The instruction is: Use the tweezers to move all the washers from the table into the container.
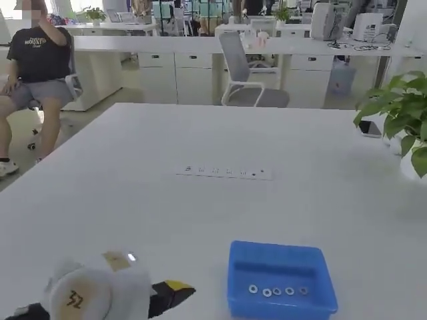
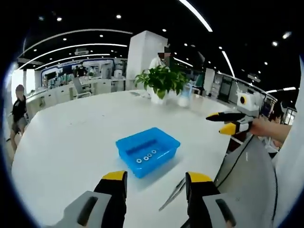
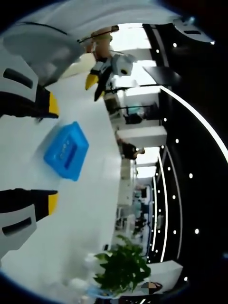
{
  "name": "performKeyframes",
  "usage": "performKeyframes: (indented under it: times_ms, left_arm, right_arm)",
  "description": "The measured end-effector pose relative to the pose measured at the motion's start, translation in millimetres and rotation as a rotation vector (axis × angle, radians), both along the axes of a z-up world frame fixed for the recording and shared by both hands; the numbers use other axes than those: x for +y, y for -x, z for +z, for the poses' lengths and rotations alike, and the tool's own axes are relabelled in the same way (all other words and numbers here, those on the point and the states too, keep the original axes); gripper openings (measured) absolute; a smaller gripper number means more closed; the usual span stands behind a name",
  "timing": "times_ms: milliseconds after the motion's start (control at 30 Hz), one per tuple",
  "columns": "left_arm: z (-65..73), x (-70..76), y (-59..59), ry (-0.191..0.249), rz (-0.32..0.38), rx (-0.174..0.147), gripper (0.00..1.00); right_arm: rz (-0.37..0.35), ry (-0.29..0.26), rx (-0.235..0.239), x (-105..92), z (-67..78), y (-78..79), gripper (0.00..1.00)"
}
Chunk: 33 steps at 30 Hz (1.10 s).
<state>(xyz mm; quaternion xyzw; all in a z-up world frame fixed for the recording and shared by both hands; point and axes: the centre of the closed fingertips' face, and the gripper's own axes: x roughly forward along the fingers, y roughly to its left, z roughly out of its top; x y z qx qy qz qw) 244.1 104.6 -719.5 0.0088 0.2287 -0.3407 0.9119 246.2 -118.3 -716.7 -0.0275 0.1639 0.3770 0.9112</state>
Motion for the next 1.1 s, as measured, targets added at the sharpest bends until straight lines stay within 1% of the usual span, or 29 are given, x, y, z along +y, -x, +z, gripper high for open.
performKeyframes:
  times_ms: [33,67,100,133,167,200,267,300,333,433,467,500,533,567,633,700,767,800,900,933,1000,1067,1100]
  left_arm:
    - [2.6,1.2,-1.2,0.005,0.017,-0.017,0.57]
    - [5.6,4.3,-3.1,0.001,0.042,-0.045,0.60]
    - [7.1,7.0,-4.7,-0.005,0.061,-0.065,0.63]
    - [11.2,7.8,-5.5,-0.005,0.078,-0.095,0.67]
    - [13.8,8.0,-5.7,-0.002,0.092,-0.111,0.70]
    - [18.5,9.9,-6.9,-0.002,0.116,-0.146,0.73]
    - [24.6,10.9,-7.0,0.009,0.142,-0.180,0.77]
    - [30.3,13.2,-8.7,0.020,0.171,-0.217,0.79]
    - [32.9,13.5,-8.7,0.028,0.184,-0.227,0.82]
    - [42.3,14.6,-10.0,0.074,0.236,-0.261,0.91]
    - [46.9,13.6,-10.4,0.103,0.246,-0.279,0.94]
    - [46.5,13.5,-10.4,0.111,0.253,-0.272,0.97]
    - [45.3,15.0,-10.5,0.112,0.268,-0.264,0.99]
    - [45.0,14.6,-10.0,0.111,0.265,-0.264,0.99]
    - [42.4,15.7,-9.6,0.120,0.278,-0.255,0.99]
    - [38.8,15.3,-8.1,0.120,0.276,-0.243,0.99]
    - [36.8,16.7,-7.0,0.120,0.286,-0.239,0.99]
    - [35.8,16.3,-6.0,0.131,0.283,-0.232,0.99]
    - [32.7,18.2,-4.9,0.139,0.292,-0.218,0.99]
    - [31.0,18.3,-4.4,0.142,0.293,-0.210,0.99]
    - [29.0,19.2,-3.7,0.137,0.296,-0.207,0.99]
    - [27.6,17.8,-1.7,0.141,0.292,-0.201,0.99]
    - [24.3,15.9,0.0,0.144,0.284,-0.183,0.99]
  right_arm:
    - [-0.004,0.000,-0.005,-0.8,1.5,-0.2,0.60]
    - [-0.012,0.000,-0.011,-2.3,3.8,-0.9,0.61]
    - [-0.016,-0.001,-0.015,-3.4,5.1,-1.3,0.61]
    - [-0.021,-0.002,-0.016,-7.7,2.8,-2.3,0.62]
    - [-0.026,-0.002,-0.015,-8.7,2.8,-2.9,0.63]
    - [-0.030,-0.002,-0.016,-9.0,3.2,-3.4,0.64]
    - [-0.037,-0.008,-0.013,-10.3,3.1,-4.4,0.66]
    - [-0.043,-0.016,-0.013,-11.0,3.3,-5.0,0.67]
    - [-0.046,-0.021,-0.015,-11.4,3.5,-5.4,0.68]
    - [-0.057,-0.032,-0.013,-12.5,2.8,-6.6,0.72]
    - [-0.058,-0.032,-0.016,-11.8,3.2,-7.1,0.75]
    - [-0.062,-0.033,-0.020,-11.5,3.4,-7.8,0.79]
    - [-0.068,-0.031,-0.026,-11.5,3.4,-9.0,0.81]
    - [-0.071,-0.026,-0.029,-11.7,3.0,-9.5,0.83]
    - [-0.089,-0.012,-0.052,-13.6,4.2,-12.4,0.91]
    - [-0.100,-0.020,-0.067,-15.0,7.6,-13.7,0.96]
    - [-0.116,-0.031,-0.078,-17.9,11.0,-15.1,0.97]
    - [-0.123,-0.037,-0.083,-19.0,12.2,-16.0,0.99]
    - [-0.142,-0.049,-0.096,-21.9,16.1,-17.7,0.99]
    - [-0.147,-0.049,-0.098,-22.6,16.6,-18.3,0.99]
    - [-0.146,-0.048,-0.092,-21.7,15.7,-18.1,0.99]
    - [-0.148,-0.034,-0.095,-20.8,14.8,-18.3,0.99]
    - [-0.147,-0.031,-0.097,-20.7,14.7,-18.5,0.99]
